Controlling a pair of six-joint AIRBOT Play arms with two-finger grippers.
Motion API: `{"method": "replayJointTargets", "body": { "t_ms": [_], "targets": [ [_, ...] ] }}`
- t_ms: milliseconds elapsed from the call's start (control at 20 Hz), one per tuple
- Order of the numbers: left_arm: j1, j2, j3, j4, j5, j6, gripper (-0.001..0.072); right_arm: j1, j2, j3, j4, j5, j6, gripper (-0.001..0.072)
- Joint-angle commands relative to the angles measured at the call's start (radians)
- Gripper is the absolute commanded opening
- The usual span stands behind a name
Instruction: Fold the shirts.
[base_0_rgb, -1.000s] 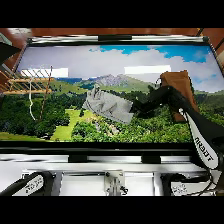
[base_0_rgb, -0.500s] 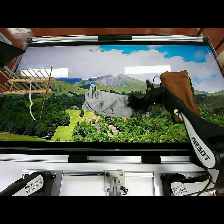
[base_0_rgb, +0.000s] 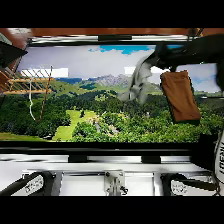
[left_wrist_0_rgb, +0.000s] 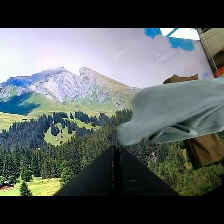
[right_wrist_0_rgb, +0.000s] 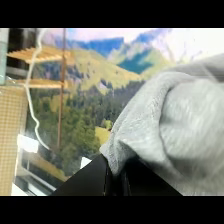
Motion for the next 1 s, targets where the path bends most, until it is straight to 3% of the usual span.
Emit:
{"method": "replayJointTargets", "body": {
  "t_ms": [0, 350, 650, 750, 850, 950],
  "targets": [
    [-0.016, -0.007, 0.0, 0.0, 0.0, 0.008, 0.0031, -0.068, 0.03, 0.108, 0.0, -0.028, 0.034, 0.006],
    [-0.084, -0.01, 0.0, 0.001, 0.0, 0.016, 0.0032, -0.083, -0.044, 0.108, -0.103, 0.27, 0.014, 0.006],
    [-0.102, -0.01, 0.0, 0.019, 0.0, 0.016, 0.0031, -0.083, -0.177, 0.109, -0.076, 0.85, -0.013, 0.006],
    [-0.102, -0.01, 0.0, 0.019, 0.0, 0.015, 0.0031, -0.091, -0.2, 0.109, -0.104, 0.974, -0.098, 0.006],
    [-0.103, -0.01, 0.0, 0.018, -0.004, 0.015, 0.0031, -0.125, -0.216, 0.108, -0.237, 0.942, -0.108, 0.006],
    [-0.109, -0.01, 0.0, 0.018, -0.005, 0.015, 0.0031, -0.173, -0.229, 0.108, -0.356, 0.739, -0.09, 0.006]
  ]
}}
